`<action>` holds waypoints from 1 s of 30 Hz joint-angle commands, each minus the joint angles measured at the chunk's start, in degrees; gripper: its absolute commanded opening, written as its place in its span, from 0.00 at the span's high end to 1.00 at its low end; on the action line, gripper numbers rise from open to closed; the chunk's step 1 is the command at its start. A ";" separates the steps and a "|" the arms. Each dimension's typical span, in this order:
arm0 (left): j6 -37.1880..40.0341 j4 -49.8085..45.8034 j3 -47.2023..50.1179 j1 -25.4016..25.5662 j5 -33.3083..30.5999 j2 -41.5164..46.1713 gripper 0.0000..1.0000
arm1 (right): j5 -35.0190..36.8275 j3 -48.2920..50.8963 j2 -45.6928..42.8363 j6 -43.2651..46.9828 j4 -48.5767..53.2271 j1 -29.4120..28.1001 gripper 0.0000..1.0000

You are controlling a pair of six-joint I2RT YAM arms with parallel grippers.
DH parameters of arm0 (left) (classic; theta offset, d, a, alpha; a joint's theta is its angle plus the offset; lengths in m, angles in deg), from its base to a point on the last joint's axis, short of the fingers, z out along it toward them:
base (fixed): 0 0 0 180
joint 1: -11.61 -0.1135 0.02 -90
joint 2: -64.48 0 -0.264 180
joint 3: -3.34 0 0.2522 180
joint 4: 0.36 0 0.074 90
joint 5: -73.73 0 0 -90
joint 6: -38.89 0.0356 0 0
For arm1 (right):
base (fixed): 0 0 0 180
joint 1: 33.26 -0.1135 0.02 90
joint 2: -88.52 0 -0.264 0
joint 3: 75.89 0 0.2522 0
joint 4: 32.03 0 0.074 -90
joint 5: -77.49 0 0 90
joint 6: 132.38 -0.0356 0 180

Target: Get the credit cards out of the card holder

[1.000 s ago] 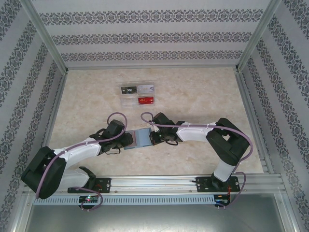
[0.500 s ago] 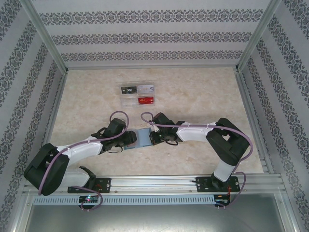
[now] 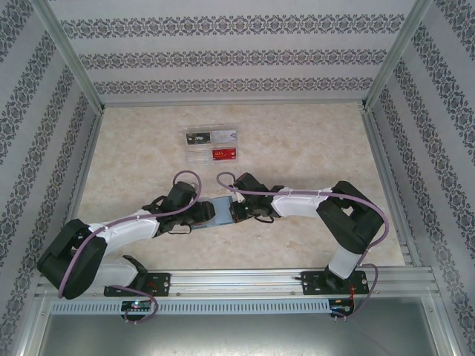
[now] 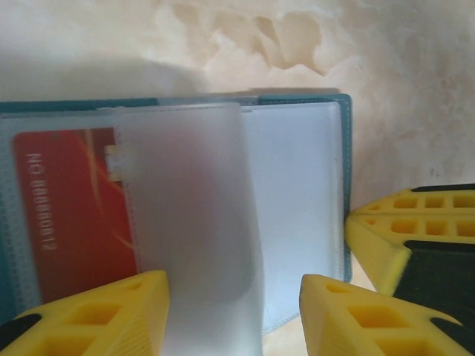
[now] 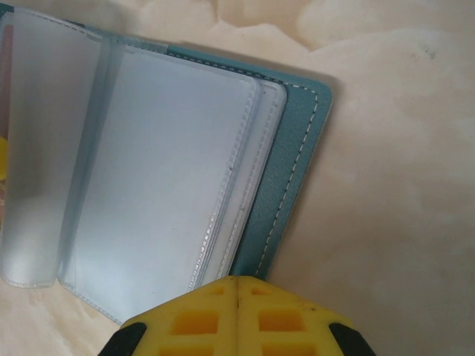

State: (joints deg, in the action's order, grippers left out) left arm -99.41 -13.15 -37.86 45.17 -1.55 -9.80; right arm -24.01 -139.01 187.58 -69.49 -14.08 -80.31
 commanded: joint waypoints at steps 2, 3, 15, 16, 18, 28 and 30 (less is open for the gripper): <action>0.22 3.32 -2.26 1.41 0.71 -0.67 0.50 | -0.42 -0.09 1.14 -0.57 -0.47 -0.06 1.00; 0.26 3.18 -2.54 1.50 0.72 -0.79 0.50 | -0.39 -0.15 1.13 -0.65 -0.47 -0.06 1.00; 0.96 -4.04 -3.90 1.69 -5.18 2.64 0.50 | -0.35 0.09 0.95 -0.48 -0.55 0.11 1.00; 1.13 -5.99 -3.85 1.67 -7.06 3.58 0.50 | -0.35 0.06 0.97 -0.50 -0.56 0.10 1.00; 1.36 -8.56 -3.52 1.65 -10.19 5.08 0.50 | -0.37 0.06 0.96 -0.48 -0.57 0.11 1.00; 0.92 -11.65 -3.22 1.25 -13.41 2.75 0.49 | -0.70 0.05 1.04 -0.73 -0.65 0.11 1.00; 0.75 -12.09 -3.68 1.25 -13.75 1.77 0.49 | -0.71 0.06 0.95 -0.74 -0.66 0.11 1.00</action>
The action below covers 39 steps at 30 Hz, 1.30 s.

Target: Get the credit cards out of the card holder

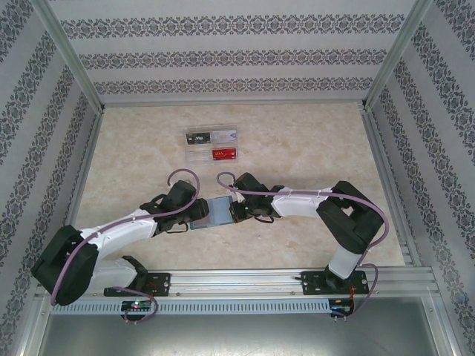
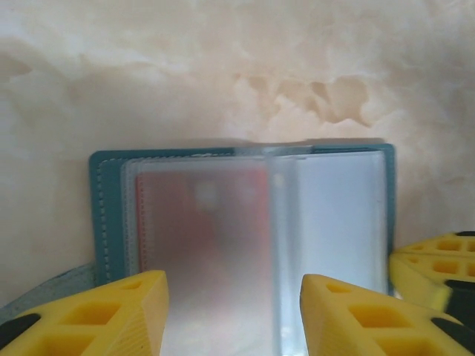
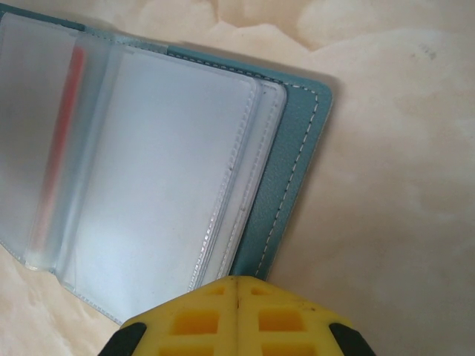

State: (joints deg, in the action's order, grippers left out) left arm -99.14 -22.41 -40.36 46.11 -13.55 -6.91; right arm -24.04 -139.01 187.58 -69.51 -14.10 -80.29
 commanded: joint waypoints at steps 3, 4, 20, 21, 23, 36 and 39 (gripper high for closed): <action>0.45 -2.09 -1.04 0.37 -0.99 -2.15 0.49 | -0.70 0.06 0.99 -0.64 -0.65 0.09 1.00; 0.45 -1.93 -1.02 0.31 -0.76 -2.47 0.49 | -0.63 0.06 0.95 -0.67 -0.65 0.07 1.00; -0.05 6.31 -0.30 0.41 7.95 -5.59 0.50 | -0.99 -0.03 0.96 -0.76 -0.75 0.02 1.00; -0.06 6.59 -0.41 0.39 8.31 -5.35 0.50 | -0.99 0.01 1.02 -0.74 -0.77 0.09 1.00; 0.03 6.75 -0.54 0.48 8.44 -4.48 0.49 | -1.03 -0.02 1.04 -0.78 -0.78 0.09 1.00; 1.34 7.86 -2.32 1.35 9.76 -2.77 0.46 | -0.85 0.02 0.98 -0.75 -0.83 0.34 1.00; 1.19 10.36 -2.94 1.87 11.68 -4.03 0.48 | -0.87 0.44 0.40 -1.15 -1.48 0.67 1.00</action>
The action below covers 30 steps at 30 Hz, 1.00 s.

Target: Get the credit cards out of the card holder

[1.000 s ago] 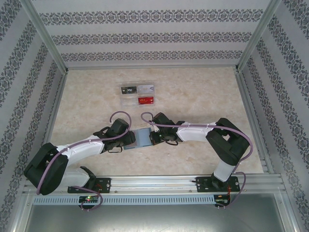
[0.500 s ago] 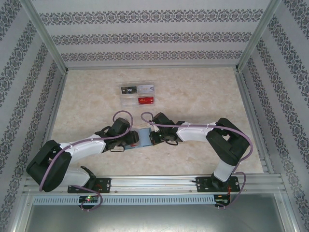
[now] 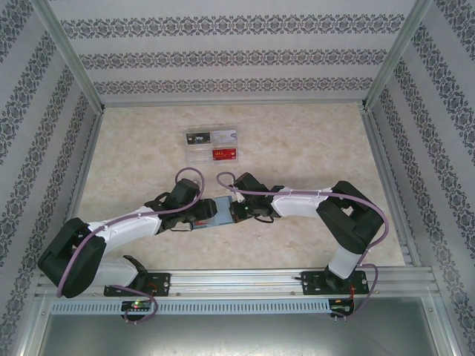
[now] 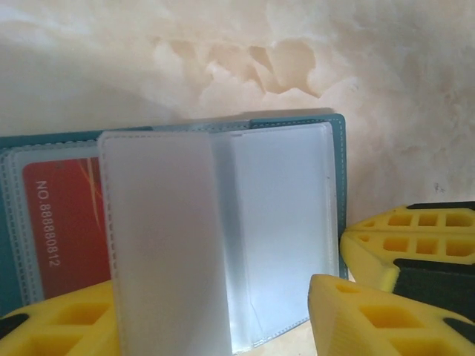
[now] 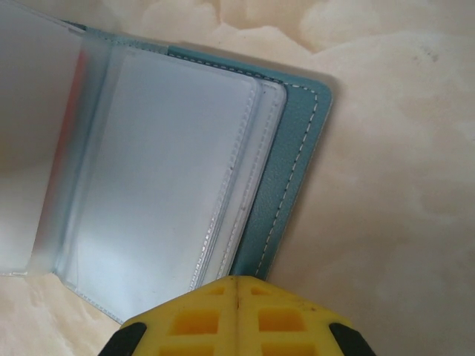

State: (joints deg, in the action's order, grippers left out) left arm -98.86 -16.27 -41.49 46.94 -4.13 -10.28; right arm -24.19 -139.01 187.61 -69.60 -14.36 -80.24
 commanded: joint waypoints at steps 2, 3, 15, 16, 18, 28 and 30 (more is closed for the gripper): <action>0.90 5.24 -2.44 1.60 3.15 -1.91 0.48 | -0.23 1.22 -0.54 -1.46 -1.82 1.16 1.00; 0.90 5.56 -2.73 1.88 3.53 -2.38 0.49 | 0.09 1.64 -1.07 -1.60 -2.03 1.35 1.00; 2.01 3.23 -3.22 3.13 1.71 -0.95 0.57 | 1.87 3.93 -6.15 -2.28 -2.95 3.01 1.00; 2.41 2.01 -3.08 3.08 0.78 0.23 0.57 | 1.72 3.86 -6.44 -2.29 -2.74 3.01 1.00; 2.99 -0.15 -2.53 3.10 -1.17 2.17 0.59 | 1.80 3.58 -7.09 -2.14 -2.35 2.86 1.00; 3.80 2.01 -1.19 2.83 -1.12 2.27 0.60 | 2.17 0.87 -6.89 -2.39 -0.59 1.59 1.00; 3.82 3.05 -2.11 2.84 -0.28 -0.14 0.59 | 2.60 0.83 -7.20 -2.56 -0.41 1.03 1.00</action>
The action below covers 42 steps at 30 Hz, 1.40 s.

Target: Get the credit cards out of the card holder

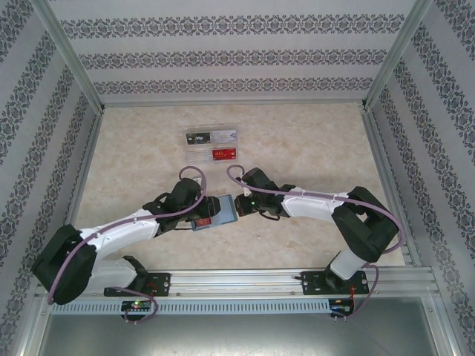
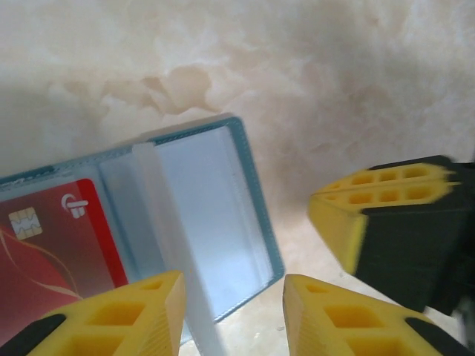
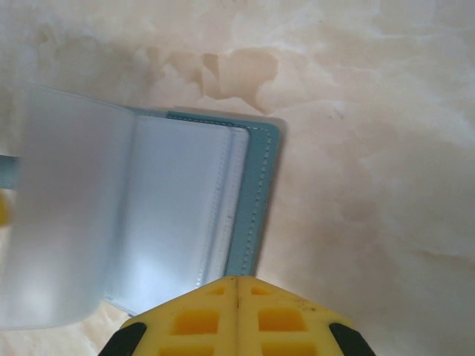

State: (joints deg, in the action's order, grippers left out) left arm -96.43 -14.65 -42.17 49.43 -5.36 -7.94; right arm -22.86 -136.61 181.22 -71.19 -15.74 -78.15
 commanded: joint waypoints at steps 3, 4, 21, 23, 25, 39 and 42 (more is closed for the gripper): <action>1.30 3.68 -2.27 0.33 2.14 -5.85 0.58 | 1.99 -1.38 -1.49 -0.96 1.52 -1.59 1.00; 1.05 4.48 -2.64 0.40 2.87 -7.03 0.58 | 2.18 -1.23 -1.86 -0.91 1.68 -1.61 1.00; 1.72 -0.62 -2.88 0.33 2.18 1.85 0.34 | 2.88 -1.89 -2.30 -0.55 2.74 -2.31 0.99; 1.84 -2.08 -2.39 0.35 1.13 4.10 0.34 | 3.03 -2.33 -2.27 -0.36 3.06 -2.57 0.99; 1.97 -3.70 -1.67 0.24 -0.46 6.23 0.34 | 3.06 -2.69 -2.15 -0.26 3.36 -2.80 0.98; 1.11 -7.61 4.90 -2.00 -7.31 12.80 0.37 | 3.06 -4.30 -1.27 0.42 4.51 -3.55 0.97; 0.81 -8.33 4.94 -2.61 -8.51 10.39 0.37 | 3.62 -4.17 -0.41 1.08 4.65 -3.55 0.95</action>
State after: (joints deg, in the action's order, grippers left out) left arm -96.10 -20.34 -37.86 47.83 -11.04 4.15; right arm -20.67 -139.65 179.45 -70.95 -12.29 -81.16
